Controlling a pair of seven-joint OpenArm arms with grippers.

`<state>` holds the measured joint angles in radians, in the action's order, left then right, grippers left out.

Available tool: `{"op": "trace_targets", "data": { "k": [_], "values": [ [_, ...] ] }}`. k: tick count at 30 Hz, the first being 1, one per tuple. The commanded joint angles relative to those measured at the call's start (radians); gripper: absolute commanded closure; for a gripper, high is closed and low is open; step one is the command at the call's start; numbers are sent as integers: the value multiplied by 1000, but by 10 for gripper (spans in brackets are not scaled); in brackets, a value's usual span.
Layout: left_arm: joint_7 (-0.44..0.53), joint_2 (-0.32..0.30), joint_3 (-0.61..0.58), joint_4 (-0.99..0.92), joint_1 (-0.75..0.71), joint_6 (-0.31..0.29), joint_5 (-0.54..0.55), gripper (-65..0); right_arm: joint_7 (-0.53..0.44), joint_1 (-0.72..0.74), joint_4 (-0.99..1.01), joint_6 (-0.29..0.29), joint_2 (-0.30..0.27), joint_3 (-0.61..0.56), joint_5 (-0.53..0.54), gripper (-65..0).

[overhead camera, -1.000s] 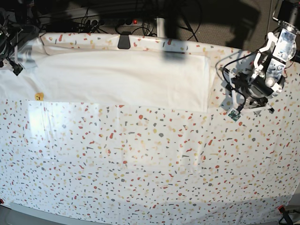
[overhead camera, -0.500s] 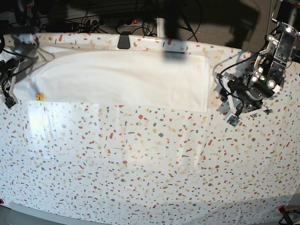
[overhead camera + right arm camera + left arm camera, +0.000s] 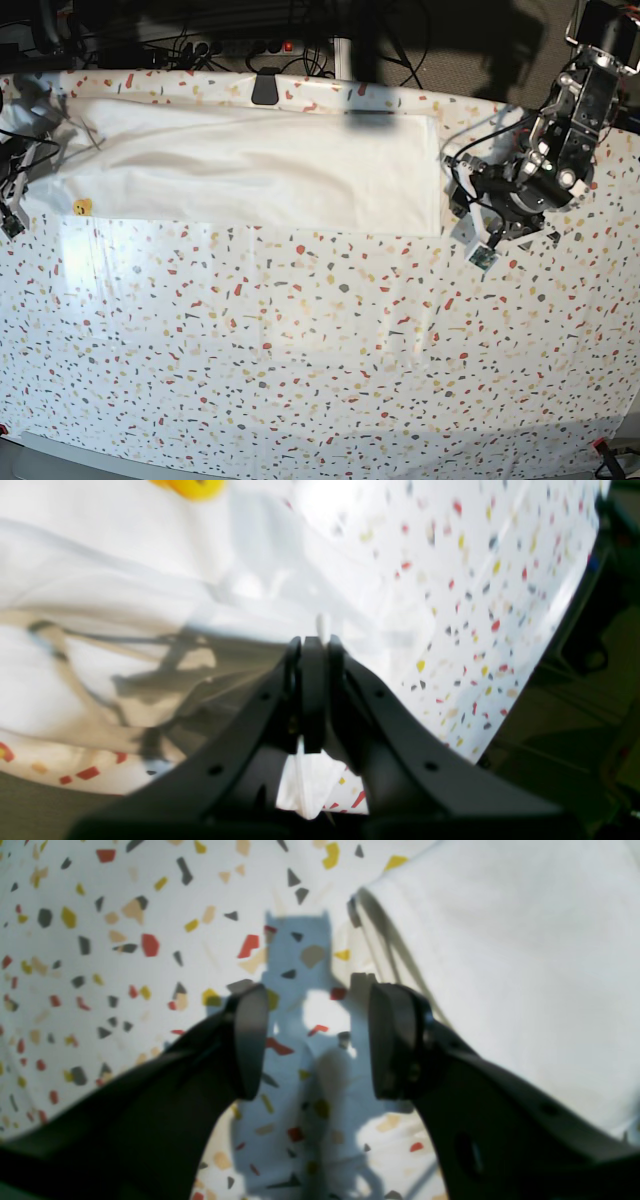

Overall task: Fold the T-shirt properly
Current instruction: 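Move both grippers to the ends of the folded shirt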

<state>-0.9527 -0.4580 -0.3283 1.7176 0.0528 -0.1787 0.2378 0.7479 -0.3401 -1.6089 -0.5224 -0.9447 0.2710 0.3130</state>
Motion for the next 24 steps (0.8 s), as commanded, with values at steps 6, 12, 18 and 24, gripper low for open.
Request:
{"op": "trace_targets", "data": {
  "k": [6,12,18,24],
  "values": [
    [11,-7,6,18,16,7,-1,-318,-79,13,-12,-90,-31,11,-10,0],
    [13,-7,6,108,13,6,69,-318,-89,13,-12,-117,-31,11,-9,0],
    [18,-7,6,256,8,-40,185,-318,-78,13,-12,-107,-31,11,-10,0],
    [55,0,6,256,-47,-50,192,-318,-99,13,-12,-34,-28,11,-99,-149]
  ]
}}
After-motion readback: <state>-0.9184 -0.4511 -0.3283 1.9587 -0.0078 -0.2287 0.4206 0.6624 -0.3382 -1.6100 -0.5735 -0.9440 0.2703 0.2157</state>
